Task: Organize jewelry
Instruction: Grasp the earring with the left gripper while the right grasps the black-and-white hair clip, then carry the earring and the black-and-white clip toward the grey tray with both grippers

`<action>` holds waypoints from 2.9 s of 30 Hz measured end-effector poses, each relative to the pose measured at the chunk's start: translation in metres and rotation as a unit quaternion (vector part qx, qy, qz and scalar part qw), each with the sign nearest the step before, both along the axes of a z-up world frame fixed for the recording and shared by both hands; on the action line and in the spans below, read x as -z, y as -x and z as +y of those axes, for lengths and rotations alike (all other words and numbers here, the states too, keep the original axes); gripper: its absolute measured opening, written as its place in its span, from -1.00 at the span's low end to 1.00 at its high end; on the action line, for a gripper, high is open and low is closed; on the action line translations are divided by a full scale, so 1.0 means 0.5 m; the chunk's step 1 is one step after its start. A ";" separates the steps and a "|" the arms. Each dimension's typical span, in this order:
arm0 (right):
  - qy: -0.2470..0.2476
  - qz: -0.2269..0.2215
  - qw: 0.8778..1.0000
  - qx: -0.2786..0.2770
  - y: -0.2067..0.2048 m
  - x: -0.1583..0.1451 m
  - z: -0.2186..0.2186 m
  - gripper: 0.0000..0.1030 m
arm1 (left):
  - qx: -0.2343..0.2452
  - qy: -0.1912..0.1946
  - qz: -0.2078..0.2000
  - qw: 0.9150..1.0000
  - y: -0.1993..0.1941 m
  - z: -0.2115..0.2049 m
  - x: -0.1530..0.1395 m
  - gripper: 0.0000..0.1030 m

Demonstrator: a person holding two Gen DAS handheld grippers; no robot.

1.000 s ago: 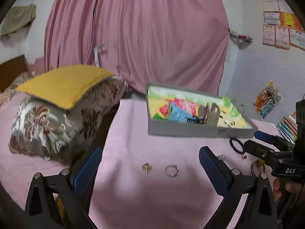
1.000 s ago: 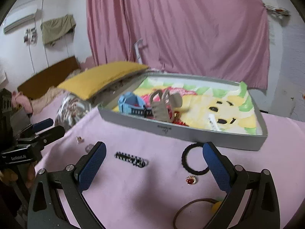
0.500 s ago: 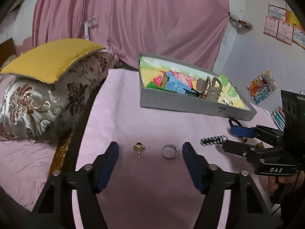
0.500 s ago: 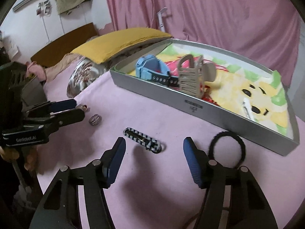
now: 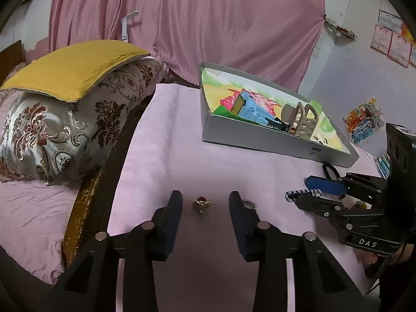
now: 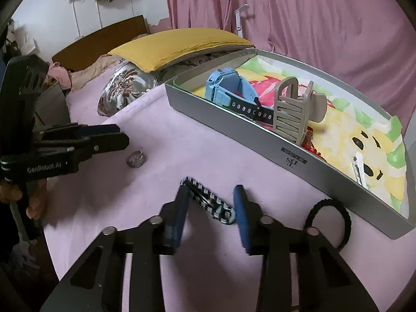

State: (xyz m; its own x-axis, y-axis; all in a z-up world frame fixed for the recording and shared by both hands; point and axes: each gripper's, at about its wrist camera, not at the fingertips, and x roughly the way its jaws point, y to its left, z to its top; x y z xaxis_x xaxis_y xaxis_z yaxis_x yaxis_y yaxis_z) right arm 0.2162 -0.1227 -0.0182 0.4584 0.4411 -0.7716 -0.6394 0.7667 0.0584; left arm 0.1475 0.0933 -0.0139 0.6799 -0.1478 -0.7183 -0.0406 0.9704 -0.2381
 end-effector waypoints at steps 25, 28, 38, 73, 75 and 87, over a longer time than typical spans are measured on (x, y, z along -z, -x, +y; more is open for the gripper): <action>-0.067 0.024 0.995 0.068 0.083 0.012 -0.062 -0.75 | 0.053 -0.006 0.009 0.999 0.029 -0.077 0.001 -0.75; -0.082 0.016 0.993 0.083 0.088 0.012 -0.073 -0.75 | 0.058 0.000 0.006 0.998 0.038 -0.090 0.000 -0.75; -0.124 -0.062 0.980 0.144 0.102 -0.033 -0.114 -0.75 | 0.049 0.021 -0.060 0.997 0.057 -0.123 -0.031 -0.75; -0.126 -0.214 0.936 0.249 -0.080 -0.144 -0.279 -0.75 | 0.060 -0.017 -0.255 0.965 -0.149 -0.311 -0.141 -0.75; -0.123 -0.193 0.940 0.254 -0.098 -0.132 -0.287 -0.75 | 0.070 -0.018 -0.237 0.969 -0.165 -0.323 -0.133 -0.75; -0.134 -0.062 0.957 0.249 -0.167 -0.050 -0.313 -0.75 | 0.117 -0.013 -0.109 0.987 -0.219 -0.366 -0.090 -0.75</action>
State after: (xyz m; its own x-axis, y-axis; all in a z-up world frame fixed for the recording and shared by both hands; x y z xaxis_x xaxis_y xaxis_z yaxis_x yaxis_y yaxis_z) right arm 0.2998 -0.2792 0.0068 0.7441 0.3182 -0.5874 -0.2133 0.9464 0.2424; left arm 0.2568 -0.0896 0.0313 0.7682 -0.3024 -0.5643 0.2346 0.9531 -0.1913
